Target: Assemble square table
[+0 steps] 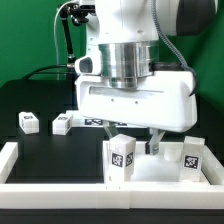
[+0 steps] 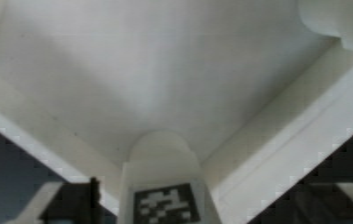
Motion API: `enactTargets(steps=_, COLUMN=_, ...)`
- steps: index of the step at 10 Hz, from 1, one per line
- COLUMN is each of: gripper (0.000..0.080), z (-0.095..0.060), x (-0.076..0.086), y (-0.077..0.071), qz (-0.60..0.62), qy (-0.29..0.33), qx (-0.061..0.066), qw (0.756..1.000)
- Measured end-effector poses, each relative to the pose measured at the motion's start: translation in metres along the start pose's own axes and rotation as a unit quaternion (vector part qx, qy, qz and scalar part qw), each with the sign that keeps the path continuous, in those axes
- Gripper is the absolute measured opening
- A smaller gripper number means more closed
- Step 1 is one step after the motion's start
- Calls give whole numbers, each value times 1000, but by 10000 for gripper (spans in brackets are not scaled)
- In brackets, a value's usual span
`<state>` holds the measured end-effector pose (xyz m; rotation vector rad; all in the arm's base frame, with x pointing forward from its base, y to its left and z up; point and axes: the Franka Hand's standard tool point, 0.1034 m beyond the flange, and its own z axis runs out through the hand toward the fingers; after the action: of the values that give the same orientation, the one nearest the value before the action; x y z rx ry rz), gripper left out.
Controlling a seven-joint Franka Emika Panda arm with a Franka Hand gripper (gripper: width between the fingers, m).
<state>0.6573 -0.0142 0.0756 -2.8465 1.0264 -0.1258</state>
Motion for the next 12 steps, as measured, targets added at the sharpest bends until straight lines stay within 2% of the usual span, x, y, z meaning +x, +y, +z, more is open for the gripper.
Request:
enactTargets(steps=1, gripper=618, z=-7, x=2, y=2, qz=-55, qy=3, qx=2, qw=999)
enactTargets(steps=3, gripper=644, z=-4, x=-1, y=3, qz=-193, qy=6, qx=-13, qw=981)
enactTargets(steps=7, gripper=649, z=-4, x=2, y=7, qz=-289, qy=6, qx=-15, qw=957)
enactTargets(steps=8, gripper=649, z=-6, x=8, y=9, qz=-399, qy=17, qx=-29, qw=916)
enactTargets(steps=10, gripper=649, z=-8, x=19, y=18, qz=-546, qy=27, qx=-37, qw=837)
enactTargets(steps=11, gripper=649, z=-9, x=23, y=24, qz=-586, qy=25, qx=-39, qw=809)
enactTargets(steps=12, gripper=649, z=-8, x=26, y=30, qz=-609, qy=23, qx=-40, qw=792)
